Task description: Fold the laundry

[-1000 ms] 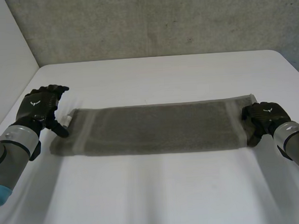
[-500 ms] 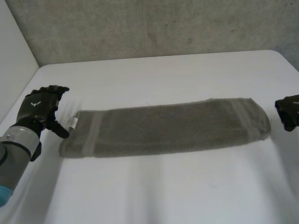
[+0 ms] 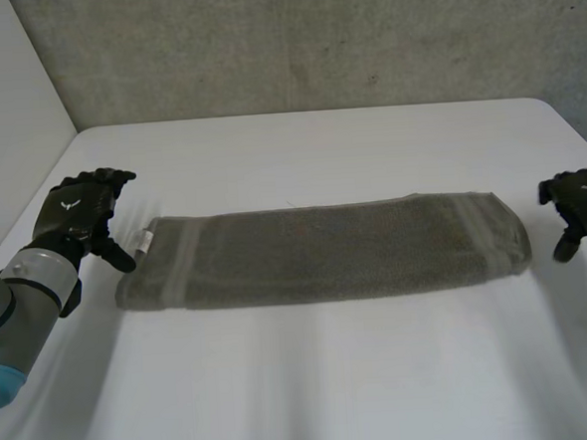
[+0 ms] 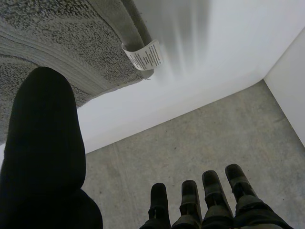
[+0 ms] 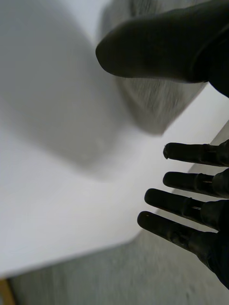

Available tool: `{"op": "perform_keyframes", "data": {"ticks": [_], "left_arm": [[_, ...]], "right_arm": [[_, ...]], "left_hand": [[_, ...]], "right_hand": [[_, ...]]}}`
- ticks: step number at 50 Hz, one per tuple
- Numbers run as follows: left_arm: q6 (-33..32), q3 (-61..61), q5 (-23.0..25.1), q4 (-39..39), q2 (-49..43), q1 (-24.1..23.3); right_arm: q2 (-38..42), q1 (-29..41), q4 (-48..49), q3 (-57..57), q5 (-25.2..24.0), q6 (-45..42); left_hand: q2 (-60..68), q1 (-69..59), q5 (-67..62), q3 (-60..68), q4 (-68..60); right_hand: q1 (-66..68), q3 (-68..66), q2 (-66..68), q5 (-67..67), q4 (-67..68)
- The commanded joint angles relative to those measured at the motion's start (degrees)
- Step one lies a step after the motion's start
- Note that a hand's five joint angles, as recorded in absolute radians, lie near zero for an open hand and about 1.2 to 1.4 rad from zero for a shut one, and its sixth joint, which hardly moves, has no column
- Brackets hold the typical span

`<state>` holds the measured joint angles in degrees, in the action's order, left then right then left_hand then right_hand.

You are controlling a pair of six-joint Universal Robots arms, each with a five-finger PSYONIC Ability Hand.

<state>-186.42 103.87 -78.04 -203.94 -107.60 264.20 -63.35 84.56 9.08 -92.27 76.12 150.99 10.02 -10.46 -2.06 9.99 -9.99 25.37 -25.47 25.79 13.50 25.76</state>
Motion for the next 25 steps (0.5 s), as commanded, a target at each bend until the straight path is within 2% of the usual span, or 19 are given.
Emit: {"op": "perform_keyframes", "data": {"ticks": [1,15,25], "left_arm": [[0.0,0.0,0.1,-0.3,-0.1,0.0],[0.0,0.0,0.1,-0.4,0.0,0.0],[0.1,0.0,0.0,-0.4,-0.2,0.0]], "right_arm": [[2.3,-0.3,-3.9,-0.2,-5.5,3.1],[6.5,-0.1,-4.2,1.1,-6.0,5.6],[7.5,0.1,-2.2,2.1,-5.6,9.2]], "left_hand": [[0.7,-0.3,1.3,0.7,-0.7],[0.2,0.2,1.9,0.2,-0.2],[0.2,0.2,1.9,0.2,-0.2]], "right_hand": [[-3.8,3.9,-4.3,-2.0,-4.2],[-0.1,0.2,-0.6,1.7,-0.5],[11.1,-11.0,10.7,13.0,10.7]]}}
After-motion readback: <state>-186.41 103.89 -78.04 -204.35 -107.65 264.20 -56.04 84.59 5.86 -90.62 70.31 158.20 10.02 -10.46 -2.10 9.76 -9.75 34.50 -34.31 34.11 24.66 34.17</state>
